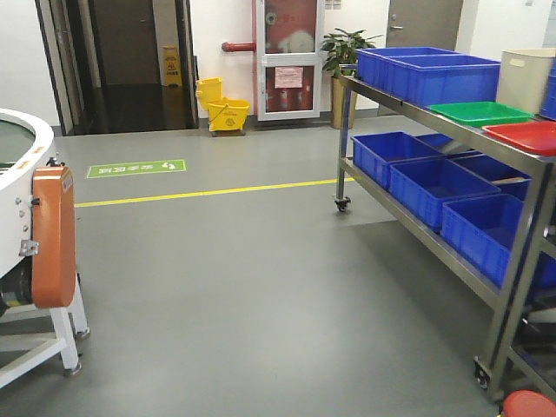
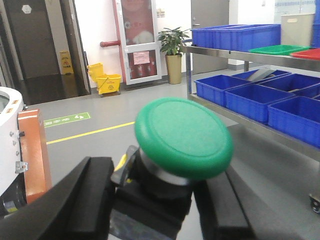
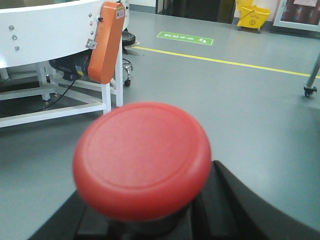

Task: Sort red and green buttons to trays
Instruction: 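Drive the base to the cart holding both switches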

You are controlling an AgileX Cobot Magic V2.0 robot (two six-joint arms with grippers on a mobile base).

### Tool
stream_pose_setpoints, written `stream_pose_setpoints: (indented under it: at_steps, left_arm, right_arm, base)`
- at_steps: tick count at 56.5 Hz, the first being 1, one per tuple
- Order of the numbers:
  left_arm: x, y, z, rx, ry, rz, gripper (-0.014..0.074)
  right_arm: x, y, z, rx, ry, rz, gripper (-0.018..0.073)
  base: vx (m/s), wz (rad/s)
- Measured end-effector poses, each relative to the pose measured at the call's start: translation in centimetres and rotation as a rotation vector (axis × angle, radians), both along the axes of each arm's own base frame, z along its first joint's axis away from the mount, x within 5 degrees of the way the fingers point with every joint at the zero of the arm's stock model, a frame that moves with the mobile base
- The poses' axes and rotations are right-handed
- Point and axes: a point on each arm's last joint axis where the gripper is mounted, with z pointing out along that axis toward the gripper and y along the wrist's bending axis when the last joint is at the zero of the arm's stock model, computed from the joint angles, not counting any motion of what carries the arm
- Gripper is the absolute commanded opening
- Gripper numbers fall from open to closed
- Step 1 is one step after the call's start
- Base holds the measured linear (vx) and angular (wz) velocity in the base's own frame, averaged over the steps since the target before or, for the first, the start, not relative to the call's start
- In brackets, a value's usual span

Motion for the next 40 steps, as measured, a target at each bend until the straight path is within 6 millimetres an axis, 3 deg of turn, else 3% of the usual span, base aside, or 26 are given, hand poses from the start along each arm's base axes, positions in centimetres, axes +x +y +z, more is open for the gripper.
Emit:
stream_pose_setpoints:
  at_steps: [40]
  left_arm:
    - [0.00,0.00,0.00,0.000,0.000,0.000,0.0000]
  right_arm:
    - [0.00,0.01,0.00,0.000,0.000,0.001,-0.0008]
  base:
    - [0.53,0.03]
